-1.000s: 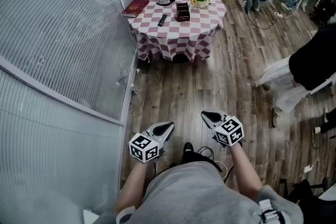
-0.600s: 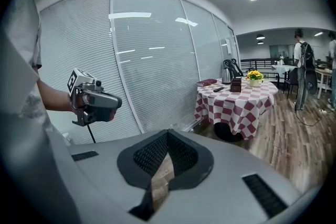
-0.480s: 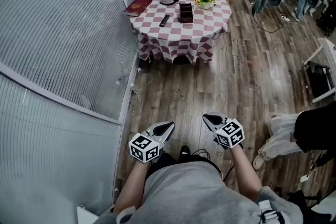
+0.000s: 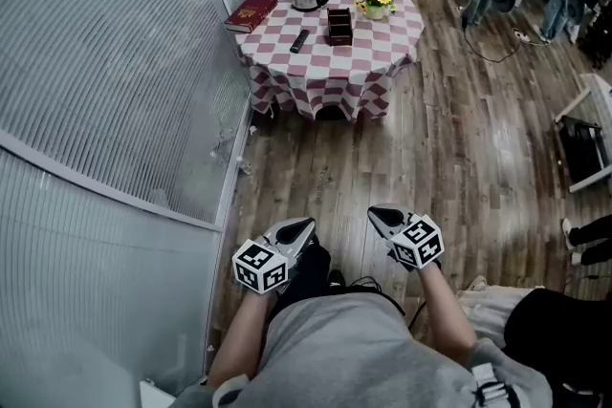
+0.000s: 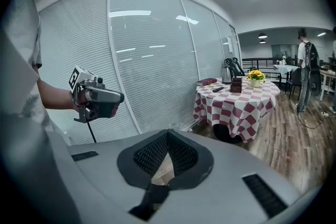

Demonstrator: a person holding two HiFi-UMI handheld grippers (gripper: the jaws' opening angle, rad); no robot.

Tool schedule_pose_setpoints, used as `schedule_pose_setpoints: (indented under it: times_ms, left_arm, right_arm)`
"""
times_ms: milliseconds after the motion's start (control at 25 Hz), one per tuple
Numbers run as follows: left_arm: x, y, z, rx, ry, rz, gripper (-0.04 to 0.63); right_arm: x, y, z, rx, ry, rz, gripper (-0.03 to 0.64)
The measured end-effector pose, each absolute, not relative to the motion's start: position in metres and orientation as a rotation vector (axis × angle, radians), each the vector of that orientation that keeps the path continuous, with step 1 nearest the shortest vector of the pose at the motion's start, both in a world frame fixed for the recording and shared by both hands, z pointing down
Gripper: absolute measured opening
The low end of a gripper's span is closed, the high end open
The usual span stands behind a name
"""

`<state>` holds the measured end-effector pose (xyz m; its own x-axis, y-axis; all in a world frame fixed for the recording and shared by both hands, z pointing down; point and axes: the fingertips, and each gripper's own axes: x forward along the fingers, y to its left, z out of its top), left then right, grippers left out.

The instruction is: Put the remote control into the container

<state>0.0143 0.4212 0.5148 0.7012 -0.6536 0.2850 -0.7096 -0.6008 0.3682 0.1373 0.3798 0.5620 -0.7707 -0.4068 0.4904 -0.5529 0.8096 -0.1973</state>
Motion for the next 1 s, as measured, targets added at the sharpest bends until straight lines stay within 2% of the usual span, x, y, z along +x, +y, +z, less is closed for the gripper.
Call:
schedule_pose_setpoints:
  times_ms: [560,1000]
  left_arm:
    - [-0.006,0.35,0.515,2.469,-1.018,0.163,0.0]
    - [-0.049,0.269,0.53,2.445,-1.023,0.143,0.0]
  right_arm:
    - [0.118,0.318,0.563,0.758,-2.551,0.478,0.017]
    - [0.075,0.242,0.564,0.728,-2.531,0.453,0.017]
